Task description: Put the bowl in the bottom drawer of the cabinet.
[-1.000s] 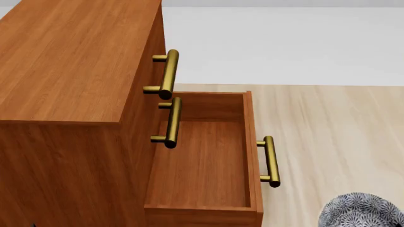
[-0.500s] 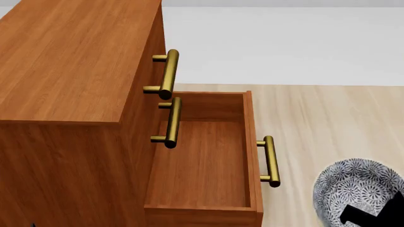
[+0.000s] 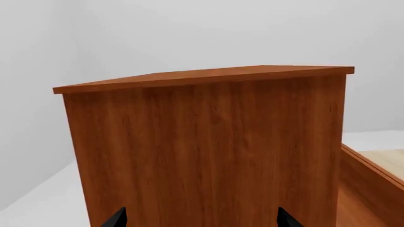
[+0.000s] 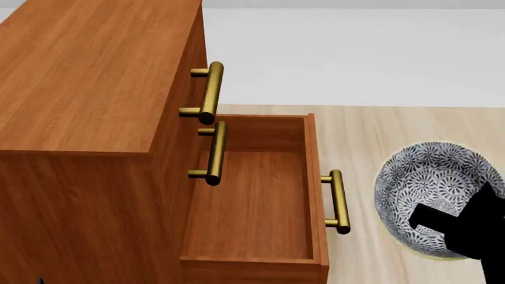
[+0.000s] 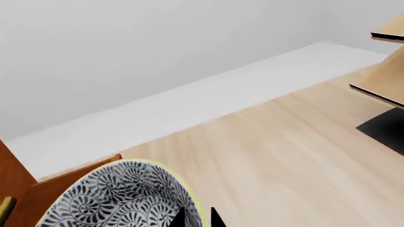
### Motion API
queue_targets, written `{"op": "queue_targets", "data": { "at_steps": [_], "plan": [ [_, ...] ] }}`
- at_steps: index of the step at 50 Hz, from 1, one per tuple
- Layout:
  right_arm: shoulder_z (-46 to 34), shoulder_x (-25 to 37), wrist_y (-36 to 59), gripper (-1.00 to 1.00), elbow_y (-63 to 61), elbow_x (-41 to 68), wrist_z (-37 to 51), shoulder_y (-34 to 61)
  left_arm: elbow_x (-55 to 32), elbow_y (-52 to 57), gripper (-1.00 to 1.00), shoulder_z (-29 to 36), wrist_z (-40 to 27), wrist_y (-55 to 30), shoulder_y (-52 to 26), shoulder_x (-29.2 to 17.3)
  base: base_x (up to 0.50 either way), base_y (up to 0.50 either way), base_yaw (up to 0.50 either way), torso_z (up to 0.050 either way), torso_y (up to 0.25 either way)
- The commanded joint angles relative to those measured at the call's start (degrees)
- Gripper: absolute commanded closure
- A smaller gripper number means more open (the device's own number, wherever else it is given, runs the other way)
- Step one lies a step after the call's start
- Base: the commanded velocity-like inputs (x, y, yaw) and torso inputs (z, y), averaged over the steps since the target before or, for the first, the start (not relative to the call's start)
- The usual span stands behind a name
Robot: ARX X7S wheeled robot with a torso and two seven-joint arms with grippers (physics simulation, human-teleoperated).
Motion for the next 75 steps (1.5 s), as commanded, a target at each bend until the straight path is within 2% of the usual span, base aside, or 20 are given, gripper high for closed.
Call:
{"op": "queue_targets", "data": {
  "at_steps": [1,9,29,40,59,75],
  "plan": [
    [-3.1,-0.2,2.7,1.00,0.8,2.7,3.4,7.8,-0.2,0.1,-1.00,-0.1,-0.3,0.0,0.1,-0.2,0.00,0.00,0.00,0.000,0.000],
    [-6.5,-1.5,6.2,1.00,4.8,4.9,8.2,13.6,-0.4,0.4,-1.00,-0.4,-0.5,0.3,0.5,-0.4,0.00,0.00,0.00,0.000,0.000],
    [-16.5,-5.7,10.8,1.00,13.8,7.2,9.6,25.6,-0.9,0.4,-1.00,-0.7,-0.9,0.9,0.9,-0.7,0.00,0.00,0.00,0.000,0.001],
    [-24.2,-6.1,9.0,1.00,18.7,1.0,4.7,28.7,-1.1,0.2,-1.00,-1.0,-1.0,1.4,1.2,-1.0,0.00,0.00,0.00,0.000,0.000],
    [-37.5,-9.2,0.4,1.00,34.4,-11.8,-6.2,34.2,-1.4,-0.1,-1.00,-0.9,-1.3,1.7,1.3,-1.1,0.00,0.00,0.00,0.000,0.001],
    [-44.4,-12.3,-5.0,1.00,44.9,-17.7,-12.5,36.7,-1.7,0.0,-1.00,-1.3,-1.5,2.1,1.6,-1.5,0.00,0.00,0.00,0.000,0.000]
  ]
}}
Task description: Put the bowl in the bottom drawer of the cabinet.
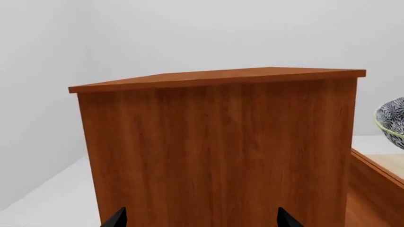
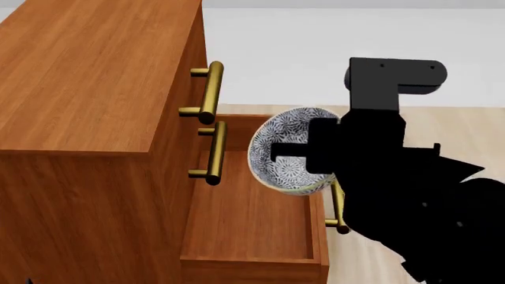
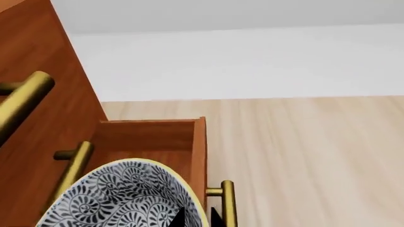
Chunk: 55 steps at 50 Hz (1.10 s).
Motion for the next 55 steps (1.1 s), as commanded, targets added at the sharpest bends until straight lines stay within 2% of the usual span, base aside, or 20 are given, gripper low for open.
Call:
{"op": "queue_targets", "data": {
  "at_steps": [1,24,55],
  "plan": [
    [-5.3,-2.1,-4.5,1.00,7.9,-5.2,-5.4,2.3,-0.3,0.0,-1.00,-0.1,-0.1,0.2,0.0,-0.2,0.00,0.00,0.00,0.000,0.000],
    [-12.3,-6.6,-13.0,1.00,23.6,-11.8,-13.9,5.3,-0.7,-0.2,-1.00,0.0,-0.7,-0.3,-0.6,-0.4,0.00,0.00,0.00,0.000,0.000],
    [-17.0,-12.8,-23.1,1.00,42.1,-17.0,-22.2,8.6,-0.8,-0.3,-1.00,0.0,-1.3,0.4,0.0,-0.8,0.00,0.00,0.00,0.000,0.000]
  ]
}}
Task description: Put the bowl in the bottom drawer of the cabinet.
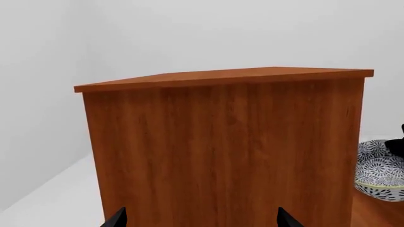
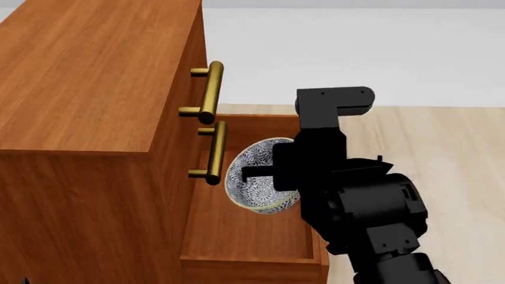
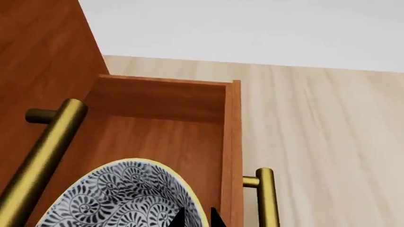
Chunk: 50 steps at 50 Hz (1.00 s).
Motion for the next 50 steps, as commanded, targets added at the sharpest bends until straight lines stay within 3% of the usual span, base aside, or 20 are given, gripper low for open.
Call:
{"op": "queue_targets", "data": {
  "at_steps": [1,16,23,50],
  "plan": [
    [-1.5,-2.5,-4.0,1.00,7.0,-2.4,-3.6,1.6,0.0,-0.2,-1.00,0.1,-0.2,0.2,0.1,-0.1,0.00,0.00,0.00,0.000,0.000],
    [-2.2,-5.9,-10.0,1.00,18.1,-3.5,-8.2,4.1,-0.3,-0.5,-1.00,0.0,-0.2,0.8,0.3,-0.3,0.00,0.00,0.00,0.000,0.001],
    [-3.0,-8.9,-15.8,1.00,29.3,-3.9,-12.1,6.7,-0.3,-0.4,-1.00,0.1,-0.5,0.5,0.1,-0.4,0.00,0.00,0.00,0.002,0.000],
    [-20.3,-9.0,-19.9,1.00,31.4,16.2,-11.4,6.0,-0.7,-0.6,-1.00,0.0,-0.8,0.8,0.1,-0.8,0.00,0.00,0.00,0.000,0.000]
  ]
}}
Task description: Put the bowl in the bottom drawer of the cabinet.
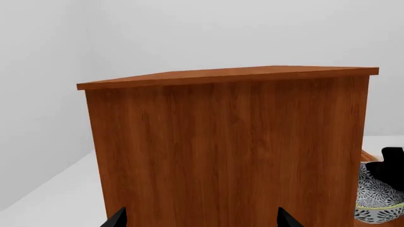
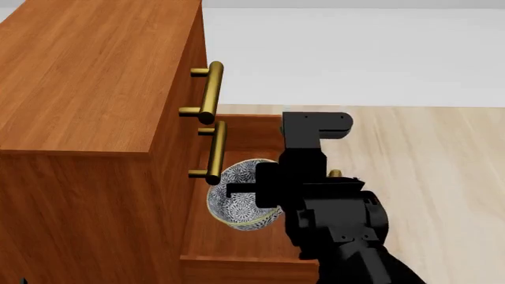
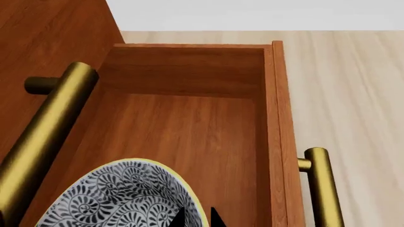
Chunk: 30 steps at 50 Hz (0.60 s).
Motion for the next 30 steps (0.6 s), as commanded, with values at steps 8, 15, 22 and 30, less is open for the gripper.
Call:
{"op": "queue_targets", "data": {
  "at_steps": [8,15,22,30],
  "plan": [
    [-5.3,-0.3,-1.4,1.00,0.7,6.7,-0.7,-0.4,-0.4,0.0,-1.00,0.0,-0.2,-0.1,-0.3,-0.3,0.00,0.00,0.00,0.000,0.000],
    [-7.2,-0.3,-1.7,1.00,0.7,8.6,-0.6,-1.2,-0.4,0.0,-1.00,0.0,-0.4,0.1,0.0,-0.4,0.00,0.00,0.00,0.000,0.000],
    [-8.5,-0.3,-1.9,1.00,0.7,10.0,-0.6,-1.5,-0.4,0.1,-1.00,-0.1,-0.5,0.2,0.2,-0.5,0.00,0.00,0.00,0.000,0.000],
    [-10.2,-0.3,-2.4,1.00,0.7,11.3,-0.3,-1.8,-0.5,-0.1,-1.00,-0.1,-0.6,0.4,0.1,-0.6,0.00,0.00,0.00,0.000,0.001]
  ]
}}
